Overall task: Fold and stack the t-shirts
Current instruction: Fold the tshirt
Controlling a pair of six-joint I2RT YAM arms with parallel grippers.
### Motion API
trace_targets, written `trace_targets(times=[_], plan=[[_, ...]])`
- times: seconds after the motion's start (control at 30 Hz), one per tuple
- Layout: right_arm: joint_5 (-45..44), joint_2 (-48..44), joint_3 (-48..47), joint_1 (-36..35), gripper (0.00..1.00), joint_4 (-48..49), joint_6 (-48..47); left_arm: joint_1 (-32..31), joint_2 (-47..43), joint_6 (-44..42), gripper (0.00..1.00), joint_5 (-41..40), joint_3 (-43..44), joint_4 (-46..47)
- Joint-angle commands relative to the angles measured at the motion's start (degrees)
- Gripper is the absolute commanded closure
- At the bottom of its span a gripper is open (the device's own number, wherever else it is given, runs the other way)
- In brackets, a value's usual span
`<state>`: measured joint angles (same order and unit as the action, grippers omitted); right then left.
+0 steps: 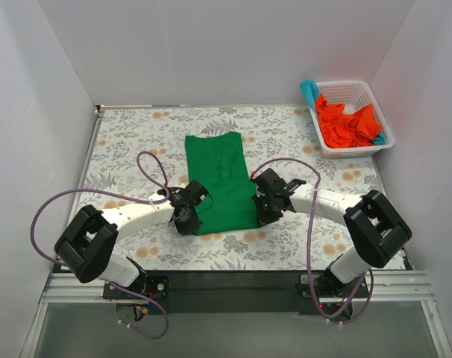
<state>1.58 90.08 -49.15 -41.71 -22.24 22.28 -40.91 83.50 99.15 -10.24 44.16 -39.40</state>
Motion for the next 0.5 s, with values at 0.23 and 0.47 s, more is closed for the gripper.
trace_targets(times=[0.23, 0.47], plan=[[10.1, -13.7, 3.7, -2.3, 0.99, -22.9, -1.7, -8.1, -12.8, 3.2, 1.0, 10.1, 0.4, -19.4], [7.7, -9.1, -14.9, 2.8, 0.99, -28.2, -8.0, 0.9, -8.2, -7.4, 1.0, 5.1, 12.7, -21.8]])
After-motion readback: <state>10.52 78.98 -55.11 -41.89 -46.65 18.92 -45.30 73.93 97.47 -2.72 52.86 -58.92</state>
